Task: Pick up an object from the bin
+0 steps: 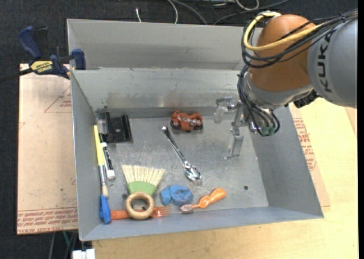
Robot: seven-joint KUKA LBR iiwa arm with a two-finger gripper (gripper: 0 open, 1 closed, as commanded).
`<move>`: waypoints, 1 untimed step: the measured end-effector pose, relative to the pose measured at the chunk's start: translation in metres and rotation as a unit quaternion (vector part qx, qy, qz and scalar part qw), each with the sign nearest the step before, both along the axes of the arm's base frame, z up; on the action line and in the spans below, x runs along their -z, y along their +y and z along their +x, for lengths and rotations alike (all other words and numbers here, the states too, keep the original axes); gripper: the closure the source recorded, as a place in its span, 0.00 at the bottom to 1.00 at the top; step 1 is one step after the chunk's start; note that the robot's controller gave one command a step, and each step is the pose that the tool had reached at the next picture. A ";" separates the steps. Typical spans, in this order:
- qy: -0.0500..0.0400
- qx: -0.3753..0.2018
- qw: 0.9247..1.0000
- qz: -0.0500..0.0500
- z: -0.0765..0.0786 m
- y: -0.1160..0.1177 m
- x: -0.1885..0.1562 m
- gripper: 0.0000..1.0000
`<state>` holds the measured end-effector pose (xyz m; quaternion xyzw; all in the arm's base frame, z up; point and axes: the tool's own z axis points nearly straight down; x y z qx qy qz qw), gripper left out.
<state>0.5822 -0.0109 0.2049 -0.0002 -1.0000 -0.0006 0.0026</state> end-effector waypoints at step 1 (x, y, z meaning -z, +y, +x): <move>-0.004 -0.001 1.000 0.000 0.001 0.000 -0.003 0.00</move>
Offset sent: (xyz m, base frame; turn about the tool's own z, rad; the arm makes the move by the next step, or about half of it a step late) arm -0.0691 0.1118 -0.1349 -0.1291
